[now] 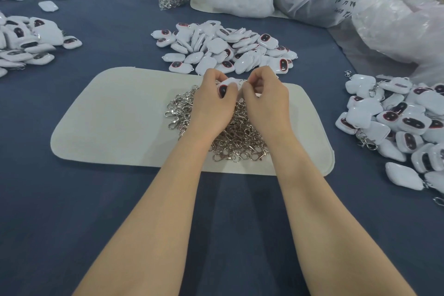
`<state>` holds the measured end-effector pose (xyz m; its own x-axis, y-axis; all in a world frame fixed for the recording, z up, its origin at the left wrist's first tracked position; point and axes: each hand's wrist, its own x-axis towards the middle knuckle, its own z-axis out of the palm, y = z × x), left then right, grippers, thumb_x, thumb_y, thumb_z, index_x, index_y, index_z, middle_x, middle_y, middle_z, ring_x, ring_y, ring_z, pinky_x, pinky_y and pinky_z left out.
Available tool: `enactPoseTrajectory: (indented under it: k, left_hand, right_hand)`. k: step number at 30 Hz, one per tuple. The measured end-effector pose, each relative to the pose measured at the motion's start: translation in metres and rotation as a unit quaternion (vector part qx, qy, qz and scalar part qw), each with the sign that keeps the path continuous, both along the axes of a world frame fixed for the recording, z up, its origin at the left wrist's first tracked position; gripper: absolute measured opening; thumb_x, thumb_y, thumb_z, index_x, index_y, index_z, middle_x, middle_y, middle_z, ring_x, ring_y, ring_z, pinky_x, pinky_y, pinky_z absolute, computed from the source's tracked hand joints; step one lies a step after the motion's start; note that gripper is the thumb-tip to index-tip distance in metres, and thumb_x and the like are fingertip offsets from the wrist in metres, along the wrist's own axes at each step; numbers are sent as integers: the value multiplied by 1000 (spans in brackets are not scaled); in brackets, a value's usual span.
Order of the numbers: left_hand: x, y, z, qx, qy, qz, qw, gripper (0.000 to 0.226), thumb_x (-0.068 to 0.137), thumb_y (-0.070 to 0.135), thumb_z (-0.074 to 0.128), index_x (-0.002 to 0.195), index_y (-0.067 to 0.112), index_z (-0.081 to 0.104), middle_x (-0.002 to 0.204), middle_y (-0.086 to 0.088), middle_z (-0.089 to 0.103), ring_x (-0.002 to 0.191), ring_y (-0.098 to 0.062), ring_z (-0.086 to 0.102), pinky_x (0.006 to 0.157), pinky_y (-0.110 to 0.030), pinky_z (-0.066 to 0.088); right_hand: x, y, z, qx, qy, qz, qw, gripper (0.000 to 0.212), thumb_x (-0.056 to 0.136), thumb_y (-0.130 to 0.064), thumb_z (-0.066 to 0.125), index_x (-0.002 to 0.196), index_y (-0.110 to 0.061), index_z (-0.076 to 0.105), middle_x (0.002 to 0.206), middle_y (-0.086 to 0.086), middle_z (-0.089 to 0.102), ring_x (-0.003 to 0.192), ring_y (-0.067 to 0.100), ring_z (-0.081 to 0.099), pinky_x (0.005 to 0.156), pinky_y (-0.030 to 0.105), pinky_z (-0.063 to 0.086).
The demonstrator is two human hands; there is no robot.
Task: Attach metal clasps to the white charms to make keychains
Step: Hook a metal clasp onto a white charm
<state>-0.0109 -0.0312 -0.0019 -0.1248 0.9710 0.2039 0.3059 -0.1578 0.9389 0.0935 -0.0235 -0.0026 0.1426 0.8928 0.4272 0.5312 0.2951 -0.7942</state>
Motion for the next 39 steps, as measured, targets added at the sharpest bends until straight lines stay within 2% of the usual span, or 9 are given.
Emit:
enactPoseTrajectory:
  k: [4, 9, 17, 21, 25, 34, 39]
  left_hand:
    - [0, 2, -2, -2, 0, 3, 1000, 8, 93, 24, 49, 97, 20, 43, 69, 5, 49, 56, -11, 46, 52, -22, 36]
    - [-2, 2, -3, -14, -21, 6, 1000, 7, 94, 23, 48, 91, 24, 41, 74, 5, 50, 68, -19, 53, 61, -30, 39]
    - [-1, 4, -5, -18, -30, 9, 999, 14, 93, 24, 48, 84, 30, 40, 75, 4, 51, 67, -19, 51, 64, -34, 41]
    - [-1, 3, -6, -16, -36, 11, 999, 9, 92, 22, 49, 88, 24, 42, 74, 3, 51, 66, -20, 51, 67, -37, 44]
    - [-1, 4, -7, 0, -4, 18, 1000, 6, 93, 22, 49, 92, 21, 43, 68, 6, 49, 56, -11, 44, 58, -28, 37]
    - [-3, 4, -5, -10, -13, 24, 1000, 6, 92, 21, 51, 93, 21, 45, 77, 3, 54, 69, -21, 54, 66, -35, 45]
    - [-3, 4, -3, -12, -13, 18, 1000, 6, 92, 22, 53, 93, 22, 47, 76, 5, 54, 70, -21, 57, 66, -31, 43]
  right_hand:
    - [-1, 0, -1, -5, -12, 15, 1000, 11, 88, -3, 50, 85, -13, 48, 80, 11, 66, 77, 24, 58, 68, 22, 43]
    - [-1, 0, -3, -12, -43, 27, 999, 12, 87, -2, 51, 85, -14, 49, 80, 8, 62, 78, 26, 57, 70, 31, 43]
    - [0, -1, -1, -18, -53, 35, 998, 11, 88, -1, 49, 85, -12, 49, 80, 10, 61, 77, 27, 56, 71, 32, 43]
    - [-1, 0, -1, -18, -72, 40, 996, 11, 88, 1, 47, 85, -9, 50, 79, 7, 57, 74, 24, 50, 69, 31, 40]
    - [0, 1, -2, -21, -71, 47, 996, 11, 87, 2, 47, 86, -9, 50, 79, 8, 57, 74, 23, 49, 67, 28, 39]
    - [4, 2, -3, -20, -76, 68, 995, 7, 90, -3, 50, 89, -9, 52, 81, 8, 62, 76, 24, 56, 73, 30, 43]
    - [3, 2, -5, -39, -9, 38, 998, 11, 90, -5, 51, 88, -15, 50, 74, -7, 56, 72, 12, 53, 65, 11, 40]
